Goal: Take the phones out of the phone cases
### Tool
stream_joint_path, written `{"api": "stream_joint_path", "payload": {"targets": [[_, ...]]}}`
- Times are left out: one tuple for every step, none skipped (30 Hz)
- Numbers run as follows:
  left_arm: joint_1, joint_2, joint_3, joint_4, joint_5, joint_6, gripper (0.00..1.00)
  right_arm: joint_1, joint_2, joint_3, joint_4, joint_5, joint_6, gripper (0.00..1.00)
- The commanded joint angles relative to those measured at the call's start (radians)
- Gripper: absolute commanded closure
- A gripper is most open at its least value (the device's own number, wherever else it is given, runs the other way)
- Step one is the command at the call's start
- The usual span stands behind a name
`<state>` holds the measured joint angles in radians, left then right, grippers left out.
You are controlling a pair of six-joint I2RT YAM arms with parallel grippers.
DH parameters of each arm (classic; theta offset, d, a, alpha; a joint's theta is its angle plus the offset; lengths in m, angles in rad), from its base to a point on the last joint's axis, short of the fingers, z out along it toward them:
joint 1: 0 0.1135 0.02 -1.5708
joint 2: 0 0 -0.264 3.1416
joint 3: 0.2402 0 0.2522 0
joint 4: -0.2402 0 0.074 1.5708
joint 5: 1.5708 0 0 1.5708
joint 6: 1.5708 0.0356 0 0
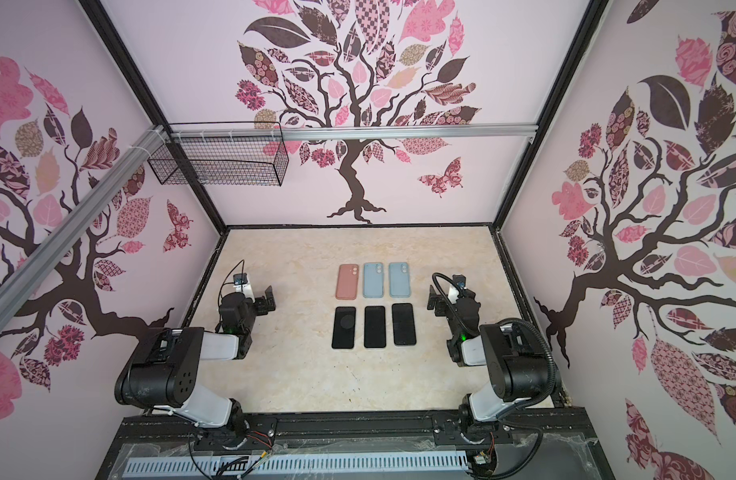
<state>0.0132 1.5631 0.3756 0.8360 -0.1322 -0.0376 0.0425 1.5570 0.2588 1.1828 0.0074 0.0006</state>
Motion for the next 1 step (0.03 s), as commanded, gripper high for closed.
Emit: {"api": "stream_joint_path", "payload": {"targets": [[0.007,-0.010,0.014,0.014,0.032,0.003,0.02,-0.005,0.011,0.012,0.011,0.011,0.010,0.01]]}}
